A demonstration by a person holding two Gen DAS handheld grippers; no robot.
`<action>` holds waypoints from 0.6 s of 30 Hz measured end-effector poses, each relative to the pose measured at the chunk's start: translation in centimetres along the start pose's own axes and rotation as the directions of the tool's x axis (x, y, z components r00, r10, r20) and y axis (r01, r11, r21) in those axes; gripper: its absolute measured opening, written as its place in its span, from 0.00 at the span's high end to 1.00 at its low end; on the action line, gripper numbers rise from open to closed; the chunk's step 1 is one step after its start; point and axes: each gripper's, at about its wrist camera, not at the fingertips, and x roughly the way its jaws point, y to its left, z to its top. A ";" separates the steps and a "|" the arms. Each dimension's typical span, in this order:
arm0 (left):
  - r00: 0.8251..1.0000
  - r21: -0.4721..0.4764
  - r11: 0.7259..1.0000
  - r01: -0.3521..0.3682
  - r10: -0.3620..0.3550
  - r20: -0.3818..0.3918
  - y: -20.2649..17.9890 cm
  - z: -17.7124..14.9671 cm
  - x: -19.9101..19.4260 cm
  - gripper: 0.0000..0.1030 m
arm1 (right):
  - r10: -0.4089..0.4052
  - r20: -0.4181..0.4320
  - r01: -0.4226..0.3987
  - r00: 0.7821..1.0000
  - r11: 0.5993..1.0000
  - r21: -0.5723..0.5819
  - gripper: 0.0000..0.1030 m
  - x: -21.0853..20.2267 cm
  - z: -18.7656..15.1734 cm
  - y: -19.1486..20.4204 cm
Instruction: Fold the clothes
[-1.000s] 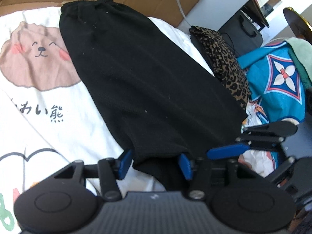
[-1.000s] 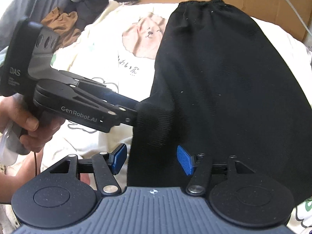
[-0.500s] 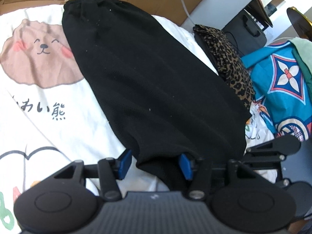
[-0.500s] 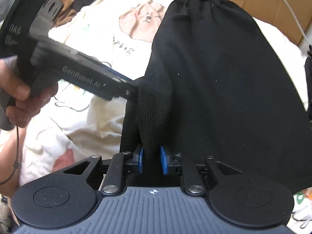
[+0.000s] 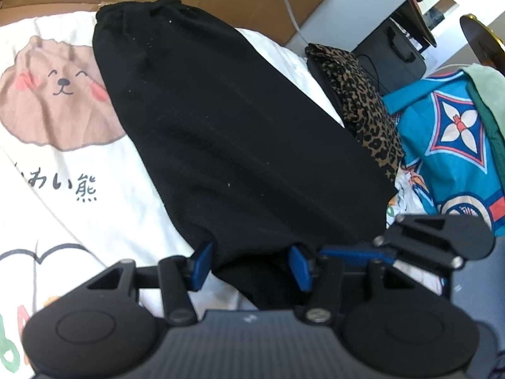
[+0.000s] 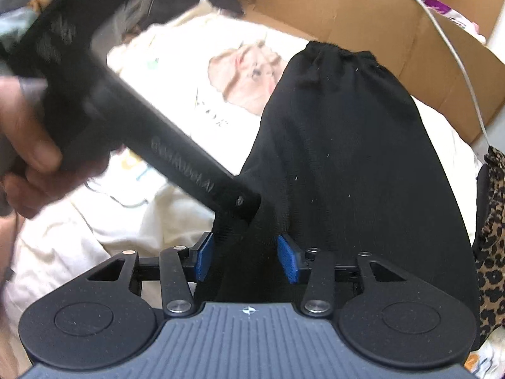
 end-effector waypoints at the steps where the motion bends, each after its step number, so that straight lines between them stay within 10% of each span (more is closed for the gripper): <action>1: 1.000 0.000 1.000 0.000 0.000 0.001 0.0 0.0 0.0 0.46 | -0.003 -0.017 0.003 1.000 1.000 -0.005 0.78 0.5 -0.2 0.2; 5: 1.000 0.005 1.000 -0.008 0.008 0.005 0.3 -0.2 -0.1 0.43 | -0.002 -0.021 0.001 1.000 1.000 -0.031 0.94 0.3 -0.5 0.6; 18: 0.998 0.071 0.996 -0.058 0.056 0.021 0.9 -2.0 1.2 0.49 | 0.028 -0.021 -0.028 0.999 1.000 -0.003 0.97 -0.4 -0.7 -0.1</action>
